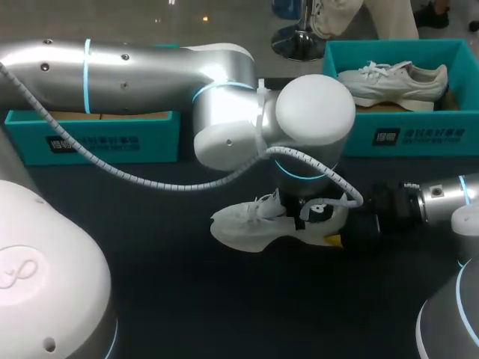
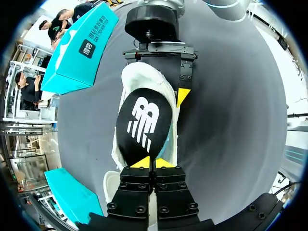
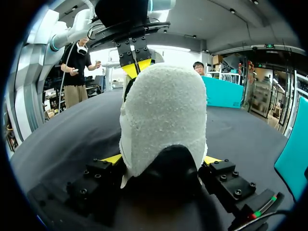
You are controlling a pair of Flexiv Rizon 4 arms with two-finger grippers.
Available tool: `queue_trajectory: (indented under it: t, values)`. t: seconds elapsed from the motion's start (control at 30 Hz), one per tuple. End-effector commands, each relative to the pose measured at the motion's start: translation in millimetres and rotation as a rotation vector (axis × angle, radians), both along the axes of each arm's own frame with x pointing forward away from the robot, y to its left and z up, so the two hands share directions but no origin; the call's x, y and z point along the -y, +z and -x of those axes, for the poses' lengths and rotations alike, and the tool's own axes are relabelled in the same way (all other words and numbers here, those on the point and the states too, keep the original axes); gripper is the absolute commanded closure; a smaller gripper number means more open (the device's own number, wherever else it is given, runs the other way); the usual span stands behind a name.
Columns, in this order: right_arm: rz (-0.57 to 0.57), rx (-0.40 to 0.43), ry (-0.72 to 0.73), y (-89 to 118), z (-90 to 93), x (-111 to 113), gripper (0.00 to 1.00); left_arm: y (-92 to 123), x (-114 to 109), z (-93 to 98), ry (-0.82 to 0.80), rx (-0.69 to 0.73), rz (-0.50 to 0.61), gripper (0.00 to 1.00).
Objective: Take the shoe out of the shoebox, open the shoe tongue, remove and reinsert the insole, then place the shoe into the shoebox
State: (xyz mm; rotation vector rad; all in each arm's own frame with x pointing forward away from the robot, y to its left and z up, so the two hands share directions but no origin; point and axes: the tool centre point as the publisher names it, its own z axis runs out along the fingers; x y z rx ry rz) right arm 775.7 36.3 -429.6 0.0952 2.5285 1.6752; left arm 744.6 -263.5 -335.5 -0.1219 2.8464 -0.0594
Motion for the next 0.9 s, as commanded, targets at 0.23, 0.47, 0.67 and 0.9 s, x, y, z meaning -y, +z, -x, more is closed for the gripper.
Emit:
queue_trajectory:
  t: [0.23,0.47,0.67,0.9]
  values:
    - [0.002,0.0,-0.001,-2,-0.1,-1,1.0,14,-8,4.5,0.007,0.004,0.034,1.0]
    - [0.002,0.0,-0.001,-2,-0.1,-1,1.0,11,1,6.8,0.0,-0.007,0.031,1.0]
    - [0.002,0.0,-0.001,-2,-0.1,-1,1.0,7,11,4.7,0.01,-0.027,0.022,0.76]
    - [0.002,0.0,-0.001,-2,-0.1,-1,1.0,10,26,10.1,0.0,-0.028,0.038,0.33]
